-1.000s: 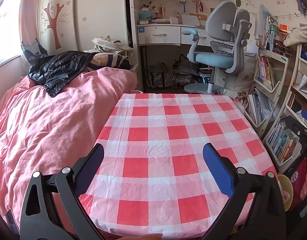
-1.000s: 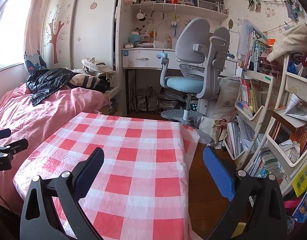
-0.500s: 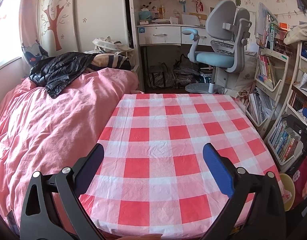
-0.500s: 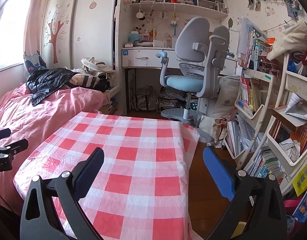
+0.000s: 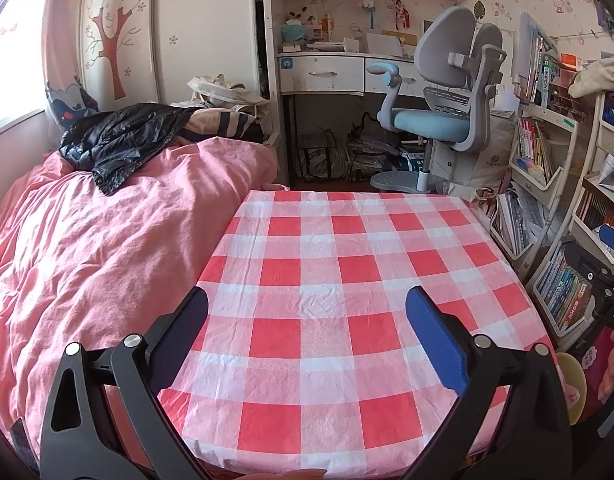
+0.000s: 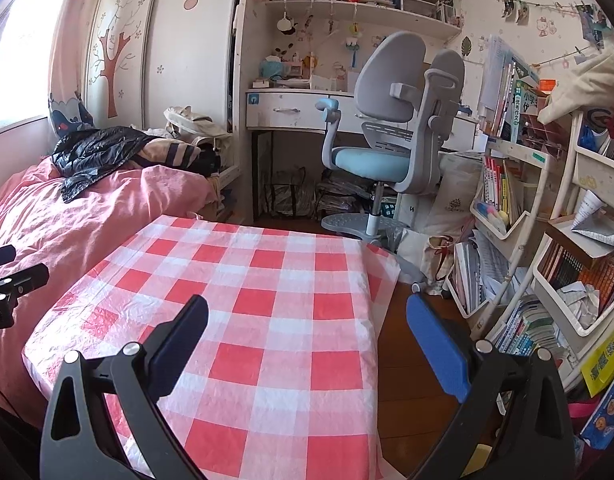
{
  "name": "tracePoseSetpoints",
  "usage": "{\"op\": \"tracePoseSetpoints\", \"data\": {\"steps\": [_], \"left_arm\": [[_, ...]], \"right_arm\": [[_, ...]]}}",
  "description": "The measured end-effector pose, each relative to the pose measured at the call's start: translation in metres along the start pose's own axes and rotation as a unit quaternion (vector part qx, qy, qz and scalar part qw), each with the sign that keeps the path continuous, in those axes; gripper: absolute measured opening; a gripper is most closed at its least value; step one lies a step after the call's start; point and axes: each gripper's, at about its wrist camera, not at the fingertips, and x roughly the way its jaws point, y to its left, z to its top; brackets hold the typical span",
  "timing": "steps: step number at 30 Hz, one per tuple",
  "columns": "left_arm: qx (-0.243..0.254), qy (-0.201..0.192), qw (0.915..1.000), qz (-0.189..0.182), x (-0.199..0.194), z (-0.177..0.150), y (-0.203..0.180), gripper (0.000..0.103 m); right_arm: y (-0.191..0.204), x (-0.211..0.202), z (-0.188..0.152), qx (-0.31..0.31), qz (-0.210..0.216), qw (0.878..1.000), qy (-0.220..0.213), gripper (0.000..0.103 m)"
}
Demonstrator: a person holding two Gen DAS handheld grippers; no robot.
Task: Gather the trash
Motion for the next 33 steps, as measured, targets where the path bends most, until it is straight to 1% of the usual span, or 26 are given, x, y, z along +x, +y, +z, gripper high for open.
{"op": "tracePoseSetpoints", "data": {"steps": [14, 20, 26, 33], "left_arm": [[0.003, 0.002, 1.0000, 0.001, -0.0014, 0.0008, 0.0005, 0.096], [0.004, 0.016, 0.9999, 0.000, 0.0006, 0.0021, -0.0001, 0.096], [-0.013, 0.030, 0.9994, -0.014, 0.0043, 0.0014, 0.0025, 0.096], [-0.026, 0.031, 0.9988, -0.028, 0.0037, 0.0009, 0.0049, 0.096]], "right_arm": [[-0.0019, 0.0011, -0.0007, 0.007, -0.002, 1.000, 0.002, 0.095], [-0.0021, 0.0012, -0.0007, 0.006, -0.001, 1.000, 0.002, 0.095], [-0.0017, 0.0013, -0.0006, 0.007, -0.002, 1.000, 0.002, 0.095], [-0.0017, 0.0014, -0.0003, 0.007, -0.002, 1.000, 0.003, 0.095]]}}
